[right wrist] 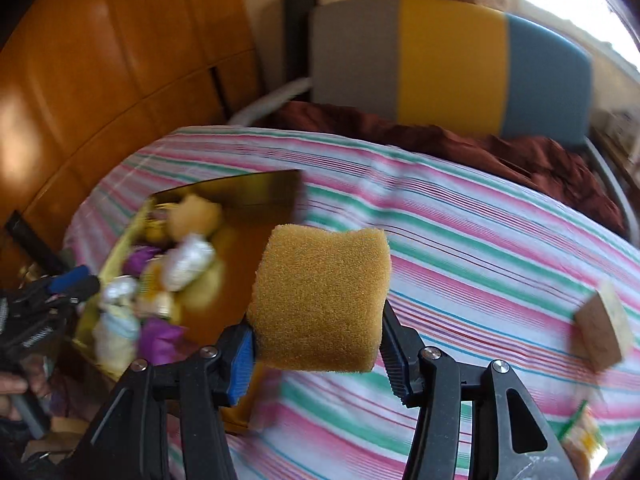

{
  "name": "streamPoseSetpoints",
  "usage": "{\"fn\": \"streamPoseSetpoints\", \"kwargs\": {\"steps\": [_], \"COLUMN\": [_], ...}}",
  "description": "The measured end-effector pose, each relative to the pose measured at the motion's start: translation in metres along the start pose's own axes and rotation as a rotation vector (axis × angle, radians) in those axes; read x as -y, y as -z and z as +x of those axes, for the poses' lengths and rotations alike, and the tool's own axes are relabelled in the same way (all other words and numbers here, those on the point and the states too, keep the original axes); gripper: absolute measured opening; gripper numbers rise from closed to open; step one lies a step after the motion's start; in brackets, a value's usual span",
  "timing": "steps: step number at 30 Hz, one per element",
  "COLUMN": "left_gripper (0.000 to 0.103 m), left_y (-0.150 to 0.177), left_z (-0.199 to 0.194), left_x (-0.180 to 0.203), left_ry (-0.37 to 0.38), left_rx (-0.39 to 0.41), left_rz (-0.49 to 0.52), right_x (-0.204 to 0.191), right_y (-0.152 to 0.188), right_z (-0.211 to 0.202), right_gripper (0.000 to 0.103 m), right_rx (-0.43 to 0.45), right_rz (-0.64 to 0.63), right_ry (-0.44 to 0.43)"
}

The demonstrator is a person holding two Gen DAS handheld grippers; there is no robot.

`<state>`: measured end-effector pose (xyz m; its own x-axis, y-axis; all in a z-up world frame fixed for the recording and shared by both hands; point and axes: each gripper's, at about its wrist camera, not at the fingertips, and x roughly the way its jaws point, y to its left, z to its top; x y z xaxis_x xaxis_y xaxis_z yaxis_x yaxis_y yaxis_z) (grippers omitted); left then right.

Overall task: Organize objects
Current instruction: 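Carry the yellow sponge into the gold tray and open the right gripper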

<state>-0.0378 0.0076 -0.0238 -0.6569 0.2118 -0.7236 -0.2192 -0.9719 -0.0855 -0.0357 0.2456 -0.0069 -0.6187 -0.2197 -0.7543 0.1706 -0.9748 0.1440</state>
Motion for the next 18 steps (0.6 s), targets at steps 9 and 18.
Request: {"fn": "streamPoseSetpoints", "kwargs": {"steps": [9, 18], "left_gripper": [0.043, 0.043], "left_y": [0.007, 0.009], "left_z": [-0.003, -0.005], "left_x": [-0.027, -0.036], "left_ry": [-0.018, -0.045], "left_rx": [0.007, 0.023], "left_rz": [-0.061, -0.07], "right_x": [-0.064, -0.085], "right_y": [-0.009, 0.005], "right_z": [0.062, 0.114], "right_gripper": [0.056, 0.06], "right_rx": [-0.114, -0.245], "right_rz": [-0.071, -0.09], "right_ry": [-0.053, -0.071]}}
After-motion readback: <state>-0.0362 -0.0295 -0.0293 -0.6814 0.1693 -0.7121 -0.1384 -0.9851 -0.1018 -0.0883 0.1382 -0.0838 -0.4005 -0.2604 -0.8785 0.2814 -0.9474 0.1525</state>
